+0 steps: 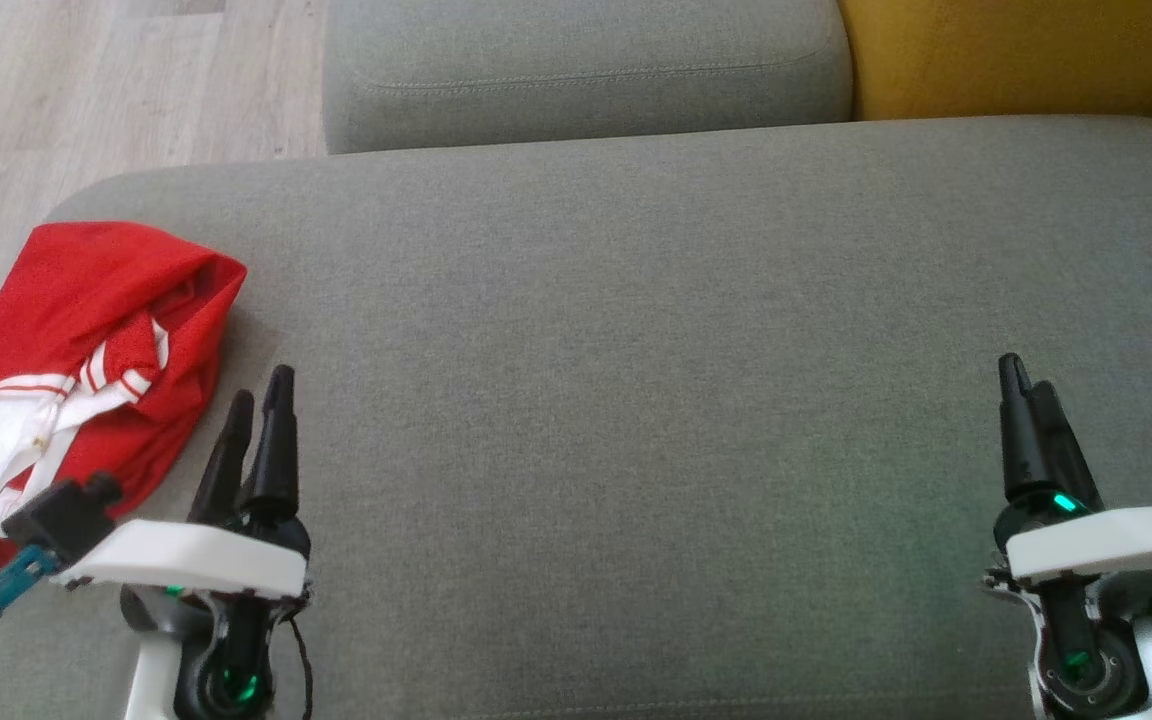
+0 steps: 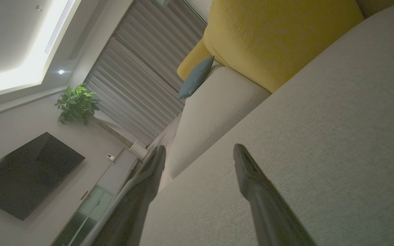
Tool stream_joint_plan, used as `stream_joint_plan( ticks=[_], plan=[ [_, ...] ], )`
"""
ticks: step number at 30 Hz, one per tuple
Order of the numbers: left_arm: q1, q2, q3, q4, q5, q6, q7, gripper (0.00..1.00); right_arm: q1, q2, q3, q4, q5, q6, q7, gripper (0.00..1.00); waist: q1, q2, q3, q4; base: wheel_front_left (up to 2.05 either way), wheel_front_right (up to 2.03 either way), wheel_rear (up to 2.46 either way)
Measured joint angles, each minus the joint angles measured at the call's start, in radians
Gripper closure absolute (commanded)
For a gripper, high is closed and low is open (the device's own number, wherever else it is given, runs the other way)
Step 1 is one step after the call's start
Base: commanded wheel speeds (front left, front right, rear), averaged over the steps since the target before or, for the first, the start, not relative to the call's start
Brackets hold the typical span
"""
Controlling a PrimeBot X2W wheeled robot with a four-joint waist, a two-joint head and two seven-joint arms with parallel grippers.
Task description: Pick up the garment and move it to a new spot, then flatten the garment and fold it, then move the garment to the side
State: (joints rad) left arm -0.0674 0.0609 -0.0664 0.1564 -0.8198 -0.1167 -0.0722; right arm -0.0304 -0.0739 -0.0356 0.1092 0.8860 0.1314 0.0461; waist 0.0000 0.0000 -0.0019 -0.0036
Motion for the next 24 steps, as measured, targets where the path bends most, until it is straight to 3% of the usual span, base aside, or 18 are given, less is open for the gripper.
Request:
stream_joint_plan(
  ticks=[24],
  plan=[
    [0.005,0.029,-0.054,-0.011,0.292,0.030,-0.067,0.00,0.011,0.002,0.024,-0.017,-0.289,0.000,0.001,0.00,0.0000,0.0000,-0.005,0.003,0.00,0.00,0.00]
  ],
)
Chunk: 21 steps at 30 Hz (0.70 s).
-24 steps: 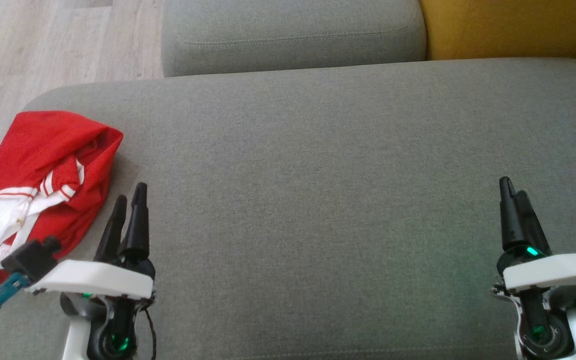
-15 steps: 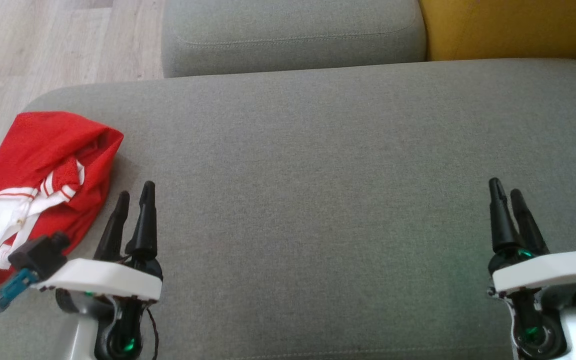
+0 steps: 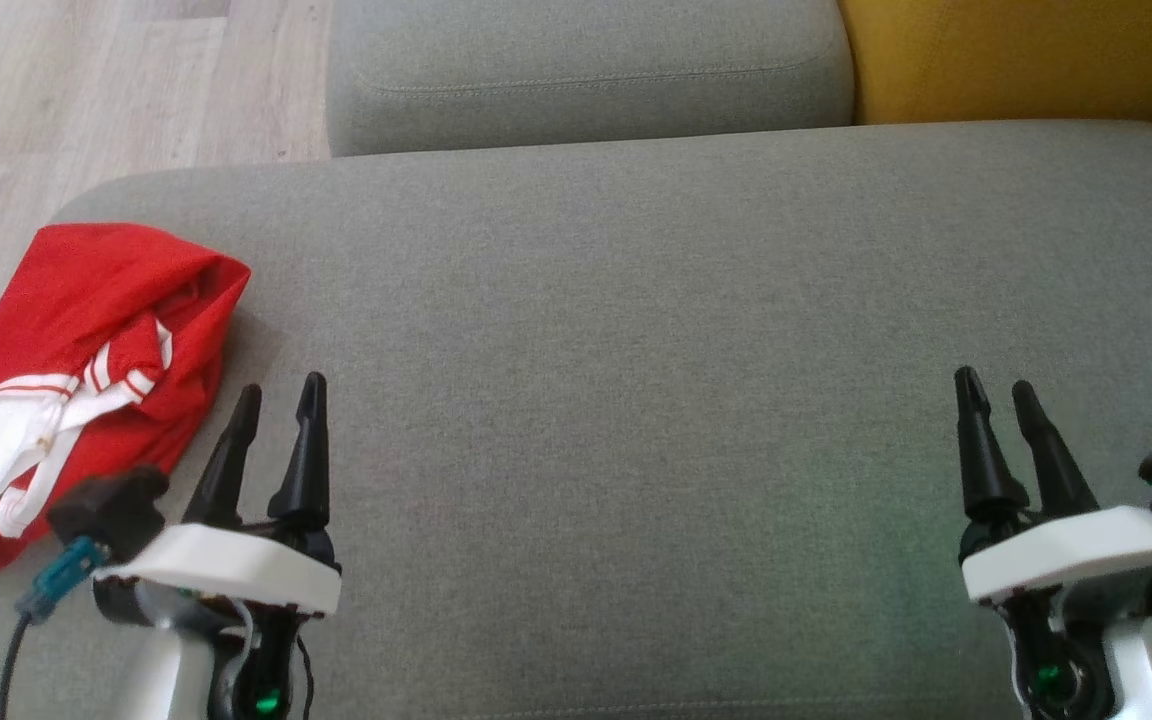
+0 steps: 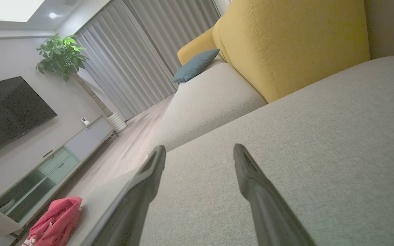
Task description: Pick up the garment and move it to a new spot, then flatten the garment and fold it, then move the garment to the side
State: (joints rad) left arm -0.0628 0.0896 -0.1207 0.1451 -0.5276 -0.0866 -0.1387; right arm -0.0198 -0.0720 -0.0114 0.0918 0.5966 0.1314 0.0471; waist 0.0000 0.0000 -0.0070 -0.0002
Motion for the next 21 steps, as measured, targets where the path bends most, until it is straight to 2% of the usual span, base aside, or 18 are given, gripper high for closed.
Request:
stream_joint_plan(
  ticks=[21],
  plan=[
    [0.021,0.006,-0.027,0.066,0.223,0.028,-0.060,0.00,0.032,0.020,0.000,-0.016,-0.253,0.000,-0.021,0.00,0.0000,0.0000,-0.003,0.003,0.00,0.00,0.00]
  ],
)
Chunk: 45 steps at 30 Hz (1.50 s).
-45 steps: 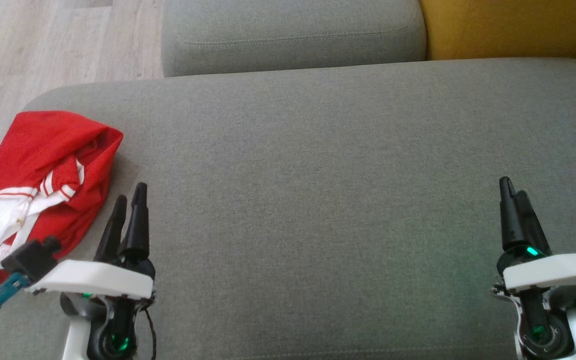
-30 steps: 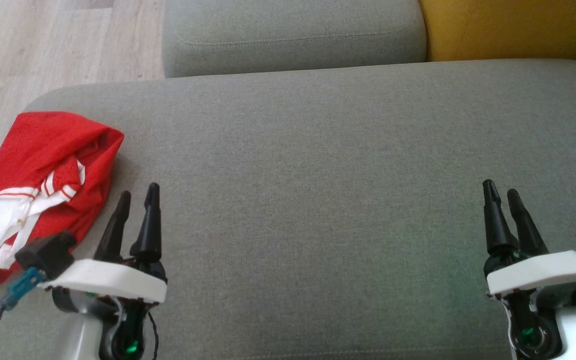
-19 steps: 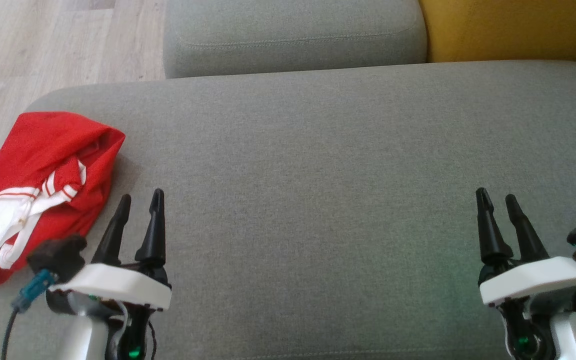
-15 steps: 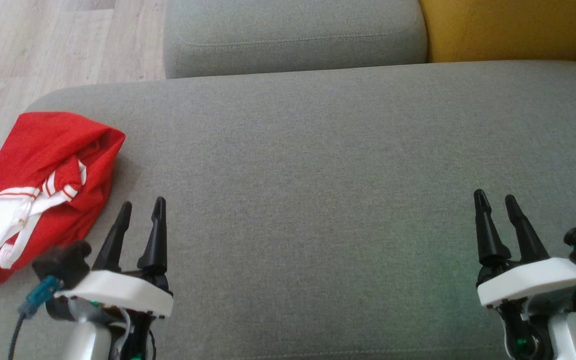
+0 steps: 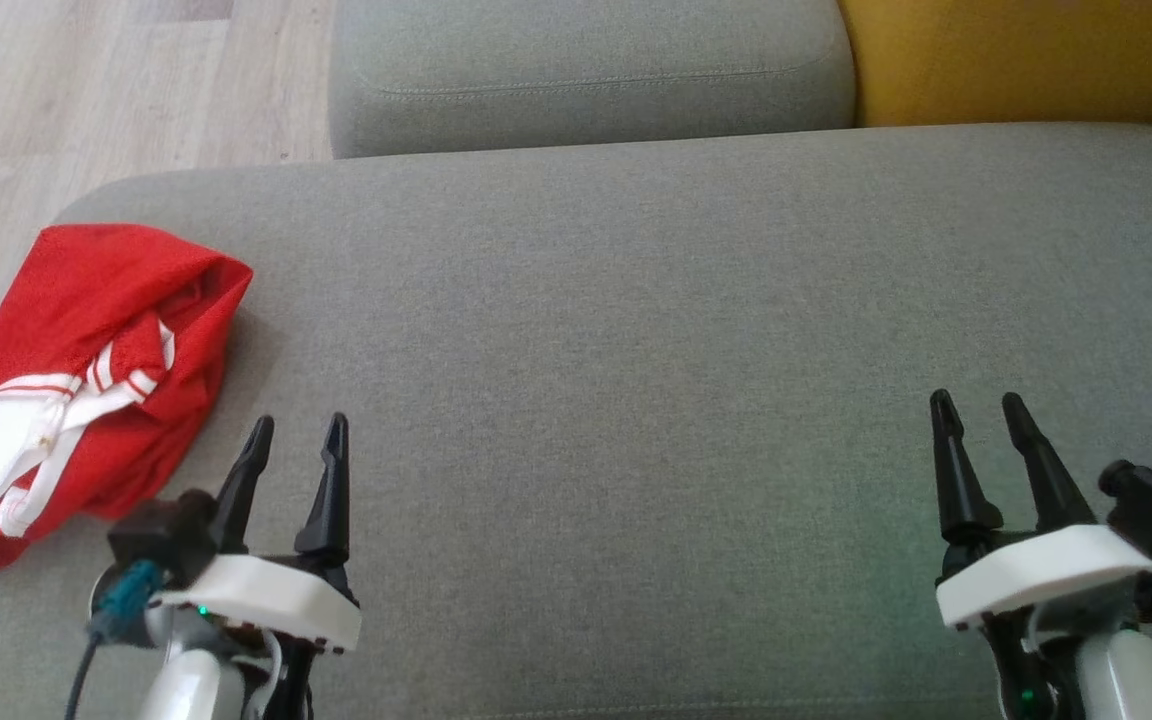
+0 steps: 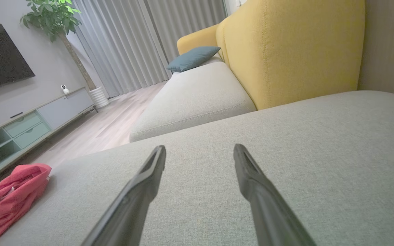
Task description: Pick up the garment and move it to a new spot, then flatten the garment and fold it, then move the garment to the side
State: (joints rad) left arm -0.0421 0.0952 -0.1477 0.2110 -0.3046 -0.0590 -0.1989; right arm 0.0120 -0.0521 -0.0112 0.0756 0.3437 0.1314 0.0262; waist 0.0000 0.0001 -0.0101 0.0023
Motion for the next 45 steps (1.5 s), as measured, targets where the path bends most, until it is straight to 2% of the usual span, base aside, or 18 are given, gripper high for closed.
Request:
stream_joint_plan(
  ticks=[18,45],
  plan=[
    [0.000,0.000,-0.010,0.044,0.174,0.016,-0.049,0.00,0.003,0.005,0.006,-0.029,-0.184,0.000,-0.019,0.00,0.0000,0.0000,0.001,0.010,0.00,0.00,0.00],
    [-0.003,-0.002,-0.007,0.080,0.171,0.033,-0.050,0.00,0.025,0.006,-0.017,-0.032,-0.171,0.000,-0.019,0.00,0.0000,0.0000,0.002,0.035,0.00,0.00,0.00]
  ],
)
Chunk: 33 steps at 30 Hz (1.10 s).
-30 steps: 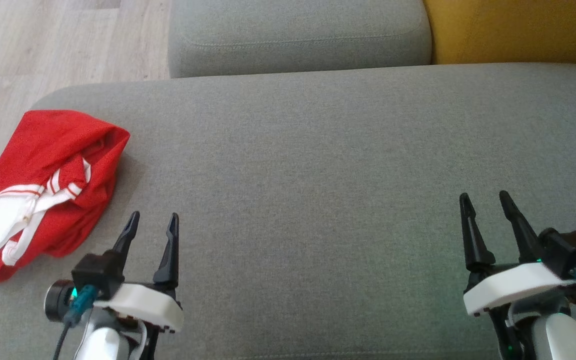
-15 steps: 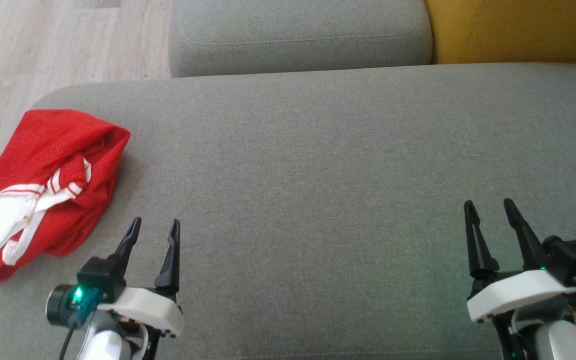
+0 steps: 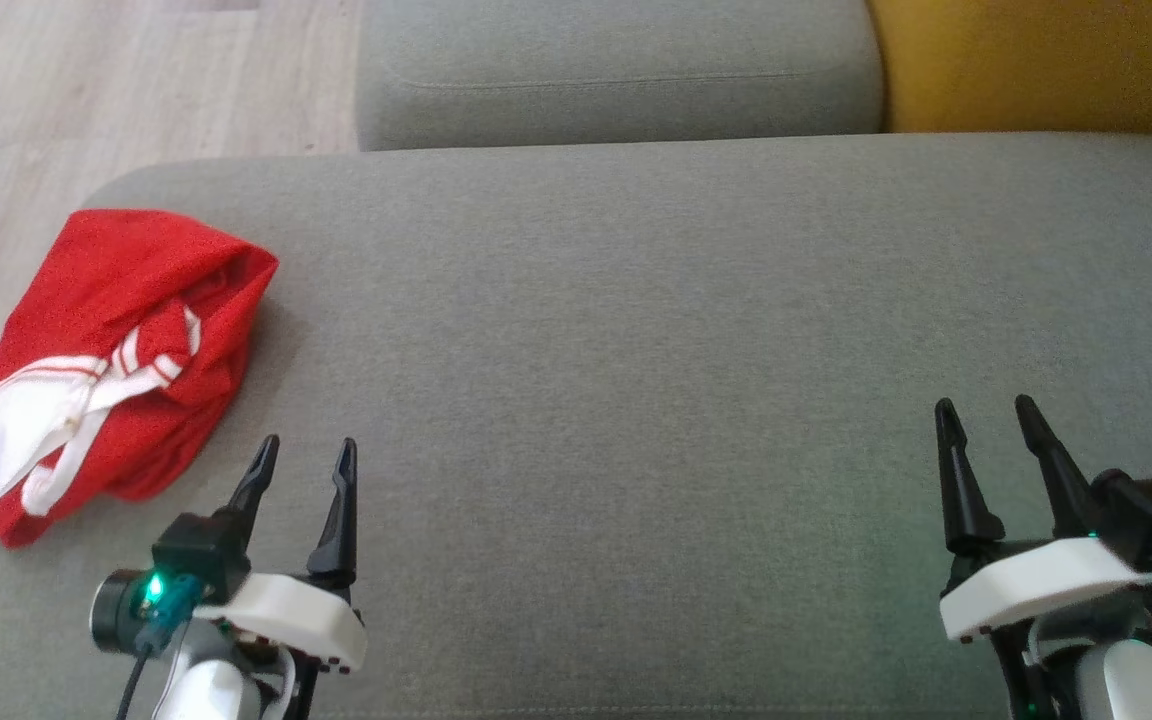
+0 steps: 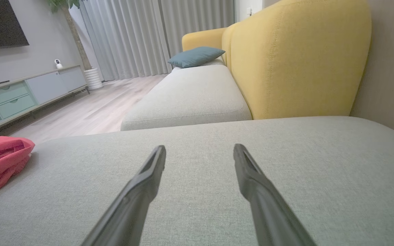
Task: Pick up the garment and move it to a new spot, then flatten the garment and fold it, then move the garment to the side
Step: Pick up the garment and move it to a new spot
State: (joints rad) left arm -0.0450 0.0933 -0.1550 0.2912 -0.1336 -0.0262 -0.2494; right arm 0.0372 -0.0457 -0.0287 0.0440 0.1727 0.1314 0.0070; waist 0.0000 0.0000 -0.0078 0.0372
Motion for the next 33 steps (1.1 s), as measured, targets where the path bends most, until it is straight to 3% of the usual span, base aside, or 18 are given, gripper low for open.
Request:
stream_joint_plan(
  ticks=[7,25,33],
  plan=[
    [-0.016,0.001,0.005,0.001,0.000,0.010,0.000,0.00,0.000,0.000,0.021,-0.034,-0.028,0.000,0.020,0.00,0.0000,0.0000,0.004,0.059,0.00,0.00,0.00],
    [-0.040,0.033,0.077,-0.043,0.000,0.044,0.000,0.00,-0.007,0.000,0.101,-0.098,-0.053,0.000,0.065,0.00,0.0000,0.0000,0.032,0.327,0.00,0.00,0.00],
    [-0.040,0.033,0.095,-0.063,-0.010,0.044,0.000,0.00,-0.015,-0.002,0.107,-0.117,-0.058,0.000,0.082,0.00,0.0000,0.0000,0.068,0.352,0.00,0.00,0.00]
  ],
)
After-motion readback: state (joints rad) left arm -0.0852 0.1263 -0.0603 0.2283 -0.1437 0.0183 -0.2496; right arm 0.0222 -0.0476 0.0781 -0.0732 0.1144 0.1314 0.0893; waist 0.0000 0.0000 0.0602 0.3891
